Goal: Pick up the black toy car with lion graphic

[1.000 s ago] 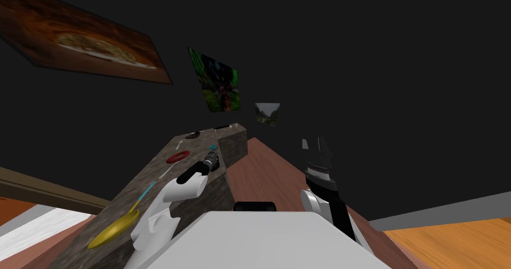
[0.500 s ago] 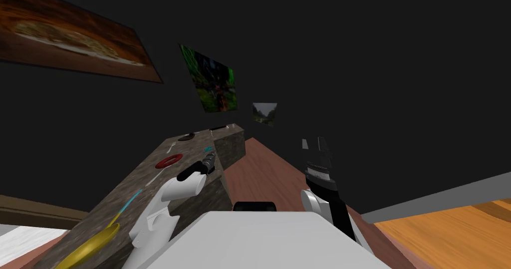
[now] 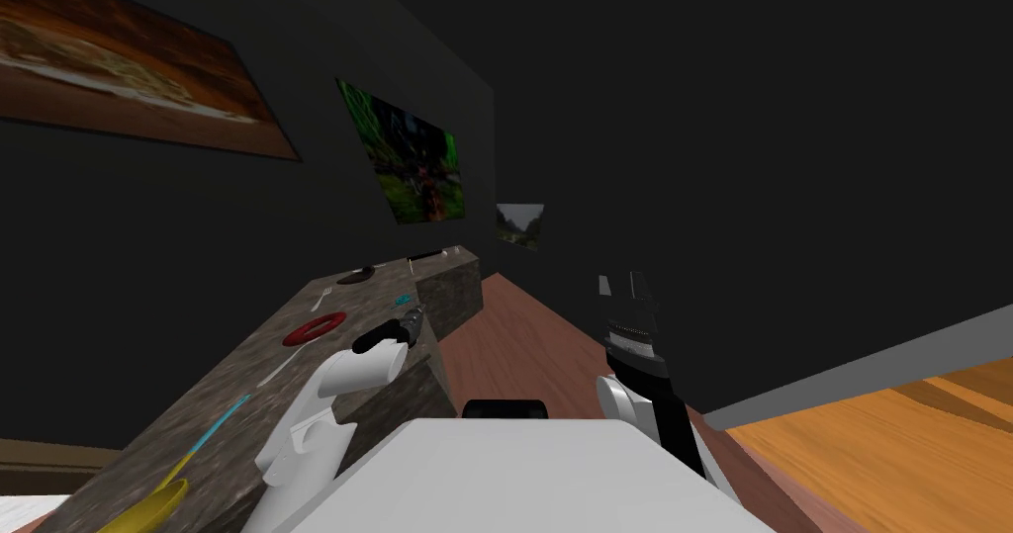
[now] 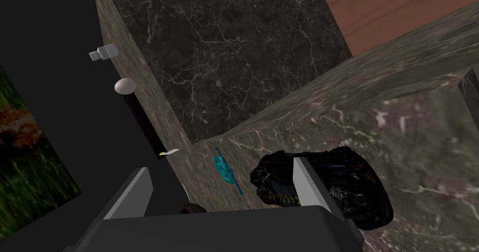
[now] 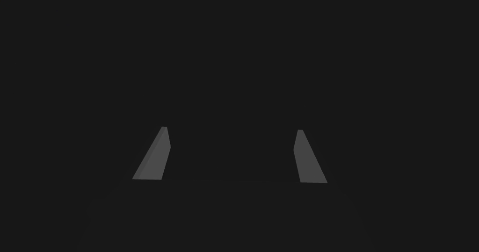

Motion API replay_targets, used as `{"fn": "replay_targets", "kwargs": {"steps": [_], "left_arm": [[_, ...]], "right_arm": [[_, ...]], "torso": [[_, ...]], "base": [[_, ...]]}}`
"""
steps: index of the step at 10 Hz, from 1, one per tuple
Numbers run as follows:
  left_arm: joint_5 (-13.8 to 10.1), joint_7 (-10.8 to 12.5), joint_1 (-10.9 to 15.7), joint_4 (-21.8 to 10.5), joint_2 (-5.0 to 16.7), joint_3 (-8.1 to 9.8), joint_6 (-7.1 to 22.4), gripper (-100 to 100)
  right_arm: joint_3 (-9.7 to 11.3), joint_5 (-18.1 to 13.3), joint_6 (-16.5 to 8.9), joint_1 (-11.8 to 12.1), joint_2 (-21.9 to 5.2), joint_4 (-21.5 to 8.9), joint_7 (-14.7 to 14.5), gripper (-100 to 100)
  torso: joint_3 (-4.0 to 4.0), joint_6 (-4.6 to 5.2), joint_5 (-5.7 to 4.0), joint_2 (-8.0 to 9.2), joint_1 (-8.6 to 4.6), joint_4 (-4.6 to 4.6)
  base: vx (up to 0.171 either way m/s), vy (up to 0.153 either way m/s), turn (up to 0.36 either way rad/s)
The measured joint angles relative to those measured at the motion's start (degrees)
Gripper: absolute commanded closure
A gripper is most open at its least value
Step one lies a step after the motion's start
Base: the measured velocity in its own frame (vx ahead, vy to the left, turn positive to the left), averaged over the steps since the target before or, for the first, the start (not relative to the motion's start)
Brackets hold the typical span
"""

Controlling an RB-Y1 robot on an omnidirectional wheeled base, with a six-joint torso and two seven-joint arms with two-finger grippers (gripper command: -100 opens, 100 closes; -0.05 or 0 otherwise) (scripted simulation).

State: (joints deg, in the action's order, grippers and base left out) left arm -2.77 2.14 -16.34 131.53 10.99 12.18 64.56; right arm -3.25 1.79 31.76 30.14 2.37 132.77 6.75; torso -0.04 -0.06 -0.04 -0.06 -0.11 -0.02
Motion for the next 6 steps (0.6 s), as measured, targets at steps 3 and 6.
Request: {"fn": "replay_targets", "kwargs": {"steps": [3, 6], "left_arm": [[0.17, -0.43, 0.50, -0.22, -0.22, 0.99, 4.42, -100], [0.83, -0.89, 1.05, -0.78, -0.76, 2.04, 8.86, -100]], "right_arm": [[0.00, 0.00, 0.00, 0.00, 0.00, 0.00, 0.00, 0], [0.00, 0.00, 0.00, 0.00, 0.00, 0.00, 0.00, 0]], "torso": [[0.03, 0.00, 0.01, 0.06, 0.06, 0.01], [0.01, 0.01, 0.01, 0.01, 0.03, 0.00]], "base": [[0.019, -0.014, -0.055], [0.027, -0.015, -0.057]]}}
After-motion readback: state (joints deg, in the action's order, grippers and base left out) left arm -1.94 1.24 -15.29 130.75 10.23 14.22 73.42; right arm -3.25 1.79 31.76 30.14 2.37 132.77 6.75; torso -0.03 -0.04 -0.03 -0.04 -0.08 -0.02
